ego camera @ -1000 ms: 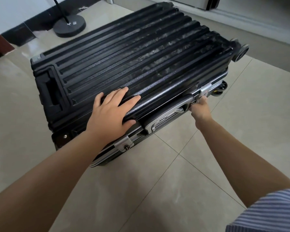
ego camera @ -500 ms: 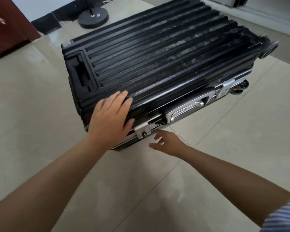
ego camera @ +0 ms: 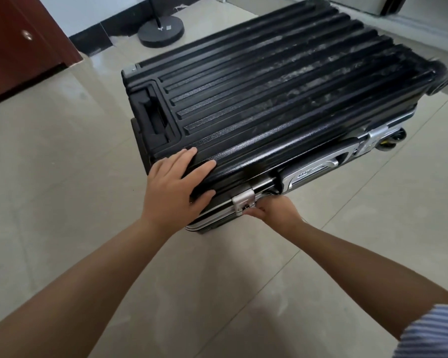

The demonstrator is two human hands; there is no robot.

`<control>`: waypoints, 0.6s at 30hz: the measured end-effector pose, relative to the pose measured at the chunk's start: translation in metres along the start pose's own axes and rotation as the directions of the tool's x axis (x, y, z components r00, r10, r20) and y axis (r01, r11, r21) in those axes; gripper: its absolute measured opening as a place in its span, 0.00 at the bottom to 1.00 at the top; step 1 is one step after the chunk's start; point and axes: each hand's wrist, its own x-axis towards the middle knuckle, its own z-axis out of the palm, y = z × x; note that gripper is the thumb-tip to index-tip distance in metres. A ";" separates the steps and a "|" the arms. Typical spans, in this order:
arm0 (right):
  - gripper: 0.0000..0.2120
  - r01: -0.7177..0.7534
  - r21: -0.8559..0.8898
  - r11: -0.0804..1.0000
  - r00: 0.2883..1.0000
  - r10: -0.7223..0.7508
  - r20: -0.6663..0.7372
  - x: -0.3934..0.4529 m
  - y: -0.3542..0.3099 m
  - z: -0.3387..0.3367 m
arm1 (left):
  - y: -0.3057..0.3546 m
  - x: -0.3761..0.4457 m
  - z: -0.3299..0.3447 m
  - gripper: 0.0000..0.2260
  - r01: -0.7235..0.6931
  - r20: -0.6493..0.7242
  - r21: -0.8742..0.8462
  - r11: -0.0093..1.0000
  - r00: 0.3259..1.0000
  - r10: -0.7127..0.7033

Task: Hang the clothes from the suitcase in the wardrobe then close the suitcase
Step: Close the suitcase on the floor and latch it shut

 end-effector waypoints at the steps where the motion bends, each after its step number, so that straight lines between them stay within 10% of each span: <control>1: 0.21 -0.003 -0.011 1.000 1.000 0.003 -0.003 0.001 0.000 0.001 | 0.000 0.000 0.001 0.18 0.003 -0.014 -0.004 1.000 1.000 -0.003; 18: 0.18 0.114 0.166 0.980 0.993 -0.106 -0.058 -0.001 0.009 -0.001 | -0.007 0.010 -0.005 0.20 -0.035 0.024 -0.104 0.994 0.999 0.038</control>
